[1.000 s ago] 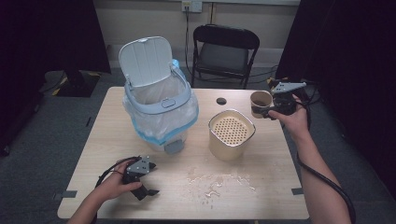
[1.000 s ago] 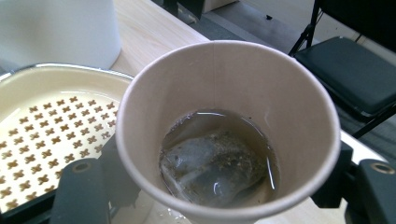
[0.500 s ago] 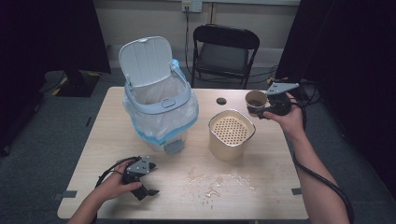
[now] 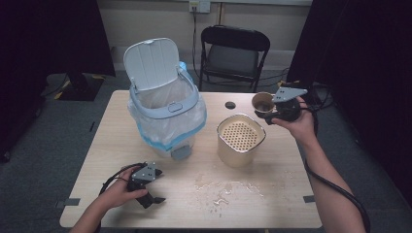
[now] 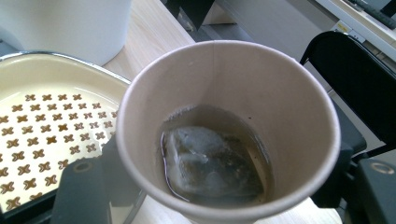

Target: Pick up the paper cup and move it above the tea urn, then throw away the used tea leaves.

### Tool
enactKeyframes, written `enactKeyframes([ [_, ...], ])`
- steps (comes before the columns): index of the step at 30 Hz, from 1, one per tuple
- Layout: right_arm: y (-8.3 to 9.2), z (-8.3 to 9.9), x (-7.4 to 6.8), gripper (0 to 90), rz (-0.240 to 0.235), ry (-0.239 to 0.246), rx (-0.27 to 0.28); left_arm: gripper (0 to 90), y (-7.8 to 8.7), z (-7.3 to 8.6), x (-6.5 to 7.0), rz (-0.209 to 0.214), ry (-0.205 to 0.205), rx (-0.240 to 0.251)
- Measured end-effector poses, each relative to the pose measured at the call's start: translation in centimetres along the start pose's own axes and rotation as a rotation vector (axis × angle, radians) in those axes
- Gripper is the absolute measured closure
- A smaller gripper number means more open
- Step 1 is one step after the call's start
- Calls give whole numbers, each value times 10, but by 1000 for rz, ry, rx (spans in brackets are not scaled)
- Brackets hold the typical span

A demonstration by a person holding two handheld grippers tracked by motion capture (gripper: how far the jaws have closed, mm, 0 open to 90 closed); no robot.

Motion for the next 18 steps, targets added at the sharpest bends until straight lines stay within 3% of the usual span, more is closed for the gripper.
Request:
enactKeyframes([
  [11, 0, 1, -7, 285, 16, 96, -35, 0, 0, 0, 0, 0, 1, 0],
  [15, -1, 0, -8, 286, 26, 150, -55, 0, 0, 0, 0, -1, 0, 1],
  [18, -2, 2, -12, 287, 40, 225, -101, 0, 0, 0, 0, 0, 0, 0],
])
Point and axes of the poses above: each handheld gripper's, and its own axes: y roughly backward along the jaws, z roughly out of its underside, x roughly to its right, the point moved 9 cm from there along -y, roughly forward along the jaws, and after that the axes turned 7 degrees about -y, right-handed, at the moved point
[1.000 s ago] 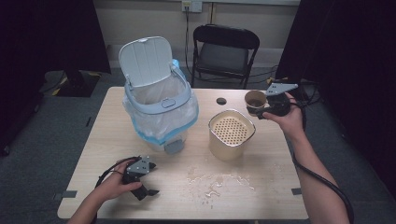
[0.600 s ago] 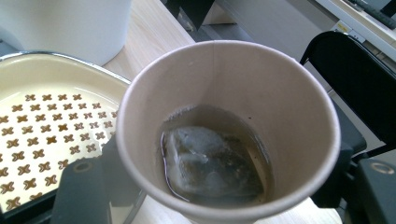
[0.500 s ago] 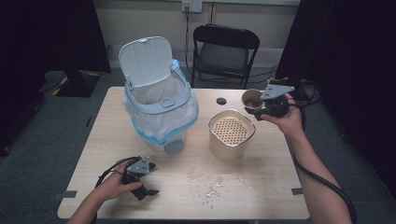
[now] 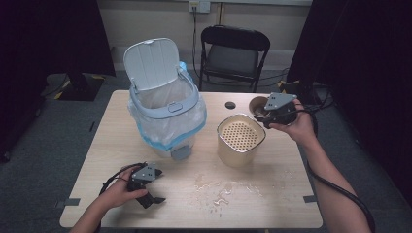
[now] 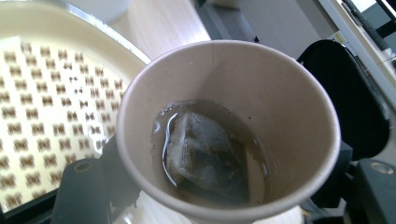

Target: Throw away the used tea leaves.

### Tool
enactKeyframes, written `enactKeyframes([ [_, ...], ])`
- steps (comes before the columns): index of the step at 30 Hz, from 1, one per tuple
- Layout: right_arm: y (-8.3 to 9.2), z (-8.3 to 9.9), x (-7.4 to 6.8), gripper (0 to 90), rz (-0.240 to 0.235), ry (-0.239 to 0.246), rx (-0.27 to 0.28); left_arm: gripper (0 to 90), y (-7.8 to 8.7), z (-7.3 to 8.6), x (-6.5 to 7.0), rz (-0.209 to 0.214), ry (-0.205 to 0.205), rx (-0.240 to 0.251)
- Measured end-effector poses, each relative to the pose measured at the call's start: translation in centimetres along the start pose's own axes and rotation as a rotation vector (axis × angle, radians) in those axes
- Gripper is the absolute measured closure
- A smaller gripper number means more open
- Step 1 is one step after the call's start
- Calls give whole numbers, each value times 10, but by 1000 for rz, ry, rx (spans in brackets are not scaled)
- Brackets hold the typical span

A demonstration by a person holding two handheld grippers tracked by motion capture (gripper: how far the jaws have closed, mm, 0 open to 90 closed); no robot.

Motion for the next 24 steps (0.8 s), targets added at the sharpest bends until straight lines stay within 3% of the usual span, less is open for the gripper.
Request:
enactKeyframes([
  [3, -1, 0, -3, 288, 32, 70, -43, 0, 0, 0, 0, 2, 2, 2],
  [5, -1, -1, -5, 288, 29, 77, -41, 0, 0, 0, 0, 1, 1, 1],
  [12, 2, -7, -12, 289, 78, 249, -121, 0, 0, 0, 0, 1, 1, 1],
  [13, 2, -9, -14, 289, 87, 294, -138, 0, 0, 0, 0, 0, 0, 0],
  [17, 2, -13, -17, 289, 109, 348, -171, 0, 0, 0, 0, 1, 1, 1],
  [18, 1, -14, -17, 290, 143, 437, -210, 0, 0, 0, 0, 1, 1, 0],
  [19, 1, -14, -18, 290, 152, 481, -226, 0, 0, 0, 0, 1, 1, 0],
  [20, 1, -14, -18, 290, 152, 481, -226, 0, 0, 0, 0, 1, 0, 0],
  [22, 1, -16, -19, 290, 178, 529, -251, 0, 0, 0, 0, 0, 0, 2],
  [23, 0, -17, -21, 291, 207, 597, -278, 0, 0, 0, 0, 1, 0, 0],
  [24, 0, -17, -21, 291, 207, 597, -278, 0, 0, 0, 0, 1, 0, 0],
])
Point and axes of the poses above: each handheld gripper's, and its own axes: y roughly backward along the jaws, z roughly out of its underside, x roughly to its right, the point moved 9 cm from there along -y, roughly forward along the jaws, and after that the axes turned 7 degrees about -y, right-handed, at the moved point
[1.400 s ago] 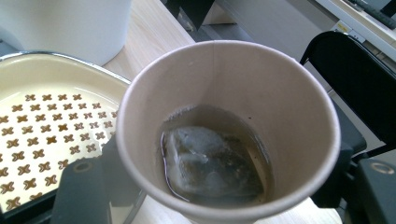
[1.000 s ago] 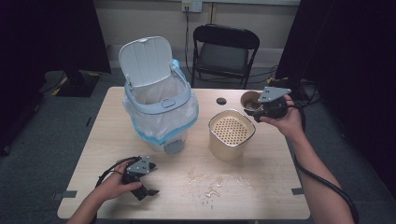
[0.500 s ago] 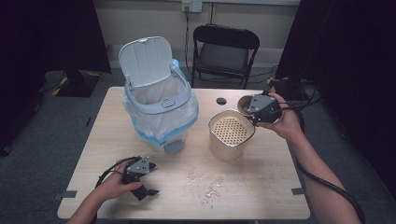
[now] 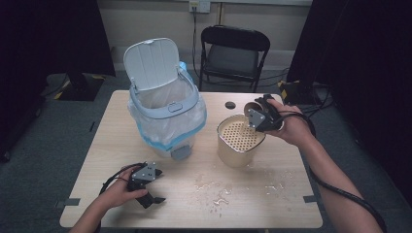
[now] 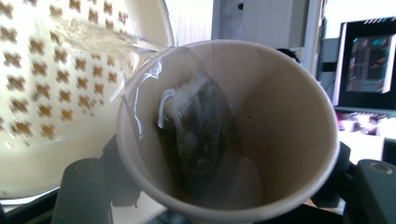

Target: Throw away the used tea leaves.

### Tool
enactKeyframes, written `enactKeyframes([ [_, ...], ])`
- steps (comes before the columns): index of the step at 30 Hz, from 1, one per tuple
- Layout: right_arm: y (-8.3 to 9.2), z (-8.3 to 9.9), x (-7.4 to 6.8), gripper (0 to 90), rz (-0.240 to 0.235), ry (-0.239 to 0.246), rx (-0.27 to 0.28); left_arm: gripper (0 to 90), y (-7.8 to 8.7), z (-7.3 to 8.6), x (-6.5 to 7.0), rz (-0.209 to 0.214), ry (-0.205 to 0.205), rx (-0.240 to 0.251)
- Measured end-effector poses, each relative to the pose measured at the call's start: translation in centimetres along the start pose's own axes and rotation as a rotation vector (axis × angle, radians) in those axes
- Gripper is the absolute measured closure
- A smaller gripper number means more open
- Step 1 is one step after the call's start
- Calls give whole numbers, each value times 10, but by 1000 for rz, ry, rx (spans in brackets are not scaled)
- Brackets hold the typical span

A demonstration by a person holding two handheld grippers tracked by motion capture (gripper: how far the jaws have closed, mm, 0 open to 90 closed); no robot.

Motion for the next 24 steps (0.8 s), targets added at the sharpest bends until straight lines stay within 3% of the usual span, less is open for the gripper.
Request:
enactKeyframes([
  [1, -1, 0, 0, 291, 17, 47, -21, 0, 0, 0, 0, 0, 0, 1],
  [4, -1, -5, -2, 291, 98, 251, -71, 0, 0, 0, -1, -5, -3, 0],
  [6, -1, -8, -3, 291, 116, 329, -82, 0, 0, 0, -1, -5, -3, 0],
  [10, 3, -11, 3, 291, 197, 405, -98, 0, 0, 0, -1, -4, -3, 0],
  [13, 5, -12, 6, 289, 204, 395, -92, 0, 0, 0, -1, -6, -3, 0],
  [14, 5, -11, 7, 288, 156, 310, -77, 0, 0, 0, 0, -5, -2, 1],
  [15, 5, -11, 7, 288, 156, 310, -77, 0, 0, 0, 0, -5, -2, 1],
  [16, 5, -11, 8, 287, 121, 231, -54, 0, 0, 0, -1, -6, -3, 0],
  [17, 6, -9, 8, 287, 80, 102, -30, 0, 0, 0, -1, -4, -3, 0],
  [18, 7, -8, 12, 287, 68, 32, 4, 0, 0, 0, -1, -4, -3, 0],
  [19, 8, -5, 16, 286, 8, -94, 39, 0, 0, 0, -1, -4, -3, -1],
  [24, 7, 2, 19, 284, -85, -312, 105, 0, 0, 0, 0, -1, -1, 0],
])
Point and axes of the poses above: each handheld gripper's, and its own axes: y roughly backward along the jaws, z roughly out of its underside, x roughly to its right, the point moved 9 cm from there along -y, roughly forward along the jaws, and after that the axes turned 7 degrees about -y, right-handed, at the moved point
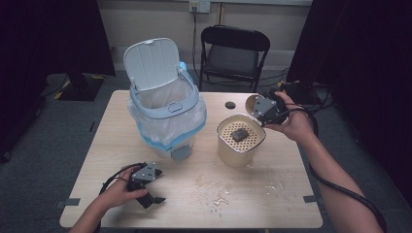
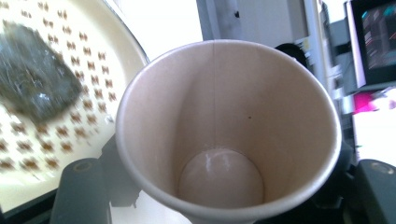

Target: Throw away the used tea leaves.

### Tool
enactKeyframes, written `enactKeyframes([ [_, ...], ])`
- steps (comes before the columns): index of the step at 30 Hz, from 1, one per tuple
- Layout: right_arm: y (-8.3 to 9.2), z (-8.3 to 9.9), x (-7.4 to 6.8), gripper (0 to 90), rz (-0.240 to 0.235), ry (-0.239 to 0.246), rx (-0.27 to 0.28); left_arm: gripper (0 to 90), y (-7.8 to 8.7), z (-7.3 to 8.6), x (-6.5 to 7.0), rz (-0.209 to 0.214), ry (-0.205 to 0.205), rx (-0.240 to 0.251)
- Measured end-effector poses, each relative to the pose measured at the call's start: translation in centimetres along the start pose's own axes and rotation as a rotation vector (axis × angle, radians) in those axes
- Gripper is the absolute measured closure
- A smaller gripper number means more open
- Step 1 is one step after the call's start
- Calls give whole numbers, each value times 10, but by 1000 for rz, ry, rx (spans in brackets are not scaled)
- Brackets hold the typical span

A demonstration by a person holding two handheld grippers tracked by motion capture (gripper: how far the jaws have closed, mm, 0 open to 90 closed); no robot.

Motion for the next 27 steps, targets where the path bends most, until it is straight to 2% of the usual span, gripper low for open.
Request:
enactKeyframes([
  [2, 0, 3, 1, 284, -33, -106, 20, 0, 0, 0, 0, -1, 0, 1],
  [4, -2, 5, 1, 284, -72, -192, 42, 0, 0, 0, 0, -2, -1, 0],
  [5, -3, 6, 1, 284, -93, -254, 54, 0, 0, 0, 0, 1, 2, 1],
  [8, -5, 9, 0, 284, -152, -378, 68, 0, 0, 0, 0, 1, 1, 0],
  [9, -5, 11, 0, 284, -162, -403, 66, 0, 0, 0, 0, -1, 1, -1],
  [14, -7, 16, 2, 283, -182, -497, 68, 0, 0, 0, 0, 2, 1, -1],
  [19, -7, 19, 5, 283, -199, -546, 79, 0, 0, 0, 0, 0, 2, 1],
  [27, -9, 19, 6, 282, -204, -550, 81, 0, 0, 0, 0, 1, 1, -1],
])
Point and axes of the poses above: each handheld gripper's, and its own axes: y roughly backward along the jaws, z roughly out of its underside, x roughly to its right, the point moved 9 cm from there along -y, roughly forward along the jaws, and after that the axes turned 7 degrees about -y, right-handed, at the moved point
